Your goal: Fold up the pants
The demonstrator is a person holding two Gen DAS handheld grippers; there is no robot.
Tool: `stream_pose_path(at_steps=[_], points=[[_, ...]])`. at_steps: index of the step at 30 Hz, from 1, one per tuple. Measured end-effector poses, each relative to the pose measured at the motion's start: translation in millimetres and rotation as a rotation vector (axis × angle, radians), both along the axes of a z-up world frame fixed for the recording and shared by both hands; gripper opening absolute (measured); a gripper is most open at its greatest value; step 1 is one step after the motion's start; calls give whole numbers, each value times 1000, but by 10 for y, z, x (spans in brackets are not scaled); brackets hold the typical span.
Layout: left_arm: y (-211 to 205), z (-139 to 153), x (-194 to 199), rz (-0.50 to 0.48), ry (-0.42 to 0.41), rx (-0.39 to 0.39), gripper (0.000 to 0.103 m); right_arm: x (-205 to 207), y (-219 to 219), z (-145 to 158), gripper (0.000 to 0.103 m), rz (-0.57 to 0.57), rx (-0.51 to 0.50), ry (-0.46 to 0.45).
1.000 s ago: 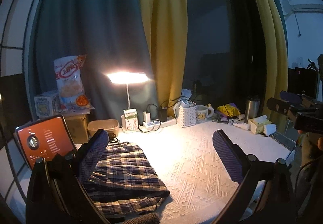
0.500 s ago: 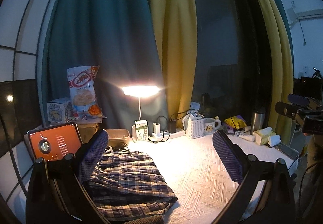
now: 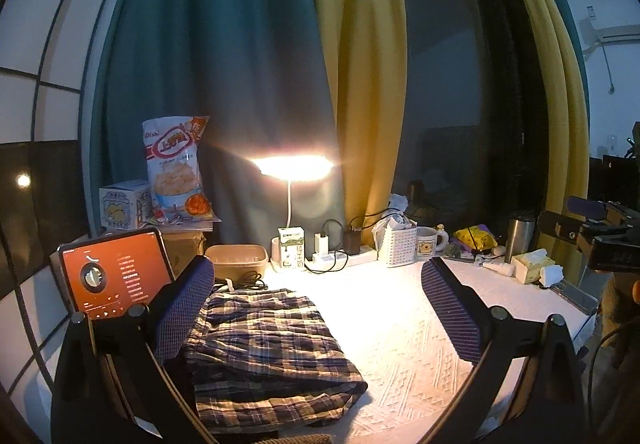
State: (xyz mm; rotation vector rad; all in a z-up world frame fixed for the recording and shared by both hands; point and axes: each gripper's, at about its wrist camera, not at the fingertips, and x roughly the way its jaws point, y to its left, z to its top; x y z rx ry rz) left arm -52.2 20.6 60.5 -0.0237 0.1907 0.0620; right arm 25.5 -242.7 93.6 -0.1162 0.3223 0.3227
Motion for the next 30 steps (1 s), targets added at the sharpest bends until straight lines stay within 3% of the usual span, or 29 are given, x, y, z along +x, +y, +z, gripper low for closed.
stream_pose_path(at_steps=[30], points=[[-24,9,-16,-4,-1,7,102,16,-96,-24,103,-13,8,1]])
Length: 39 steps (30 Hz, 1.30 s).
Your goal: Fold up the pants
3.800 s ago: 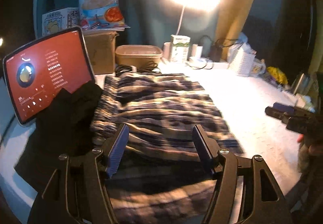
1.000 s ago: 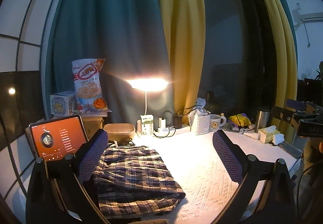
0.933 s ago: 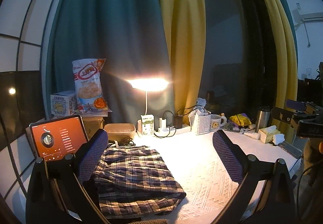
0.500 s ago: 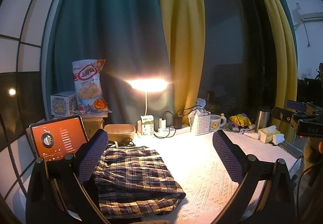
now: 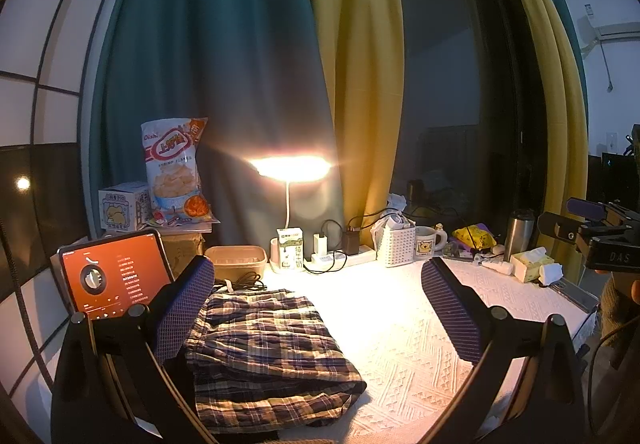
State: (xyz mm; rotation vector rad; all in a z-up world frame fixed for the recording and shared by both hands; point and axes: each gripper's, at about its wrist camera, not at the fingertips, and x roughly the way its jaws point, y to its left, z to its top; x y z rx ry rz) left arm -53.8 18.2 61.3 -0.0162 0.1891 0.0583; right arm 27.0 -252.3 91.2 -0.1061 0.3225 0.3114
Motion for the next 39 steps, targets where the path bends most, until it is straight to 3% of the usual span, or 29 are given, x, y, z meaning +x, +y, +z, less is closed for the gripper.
stream_pose_path(at_steps=[39], points=[[-10,2,1,-11,-3,5,102,-2,-24,10,103,0,-3,0]])
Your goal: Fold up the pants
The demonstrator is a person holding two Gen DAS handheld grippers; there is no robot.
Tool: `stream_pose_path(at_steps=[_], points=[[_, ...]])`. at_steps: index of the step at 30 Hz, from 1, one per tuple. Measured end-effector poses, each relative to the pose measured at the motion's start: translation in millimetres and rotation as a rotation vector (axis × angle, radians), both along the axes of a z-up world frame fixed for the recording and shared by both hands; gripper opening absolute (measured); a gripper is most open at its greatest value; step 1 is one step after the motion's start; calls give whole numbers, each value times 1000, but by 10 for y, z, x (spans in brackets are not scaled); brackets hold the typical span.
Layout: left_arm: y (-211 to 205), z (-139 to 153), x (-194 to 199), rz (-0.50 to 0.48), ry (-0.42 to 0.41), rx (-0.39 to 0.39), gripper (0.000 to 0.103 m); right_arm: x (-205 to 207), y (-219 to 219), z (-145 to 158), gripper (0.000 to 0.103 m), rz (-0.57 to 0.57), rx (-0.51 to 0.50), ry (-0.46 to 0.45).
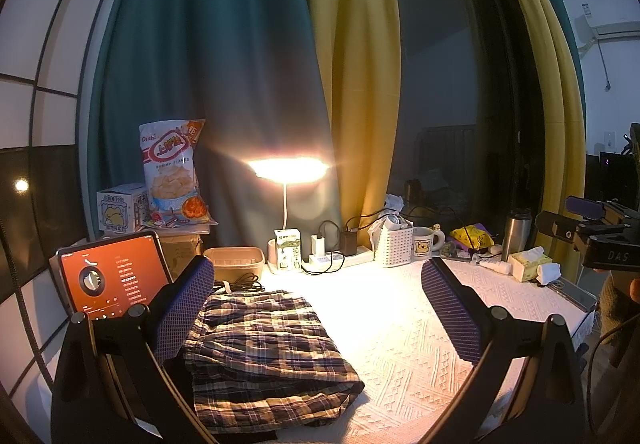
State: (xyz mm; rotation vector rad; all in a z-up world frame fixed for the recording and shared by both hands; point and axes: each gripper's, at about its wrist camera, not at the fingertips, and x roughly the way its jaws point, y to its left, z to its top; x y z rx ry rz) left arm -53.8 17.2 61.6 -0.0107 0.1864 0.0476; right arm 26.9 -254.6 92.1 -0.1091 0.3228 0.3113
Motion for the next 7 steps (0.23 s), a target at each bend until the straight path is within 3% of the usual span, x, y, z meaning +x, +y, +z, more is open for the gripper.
stream_pose_path(at_steps=[7], points=[[13,1,-4,-3,-4,0,102,-2,8,1,103,-2,-1,1]])
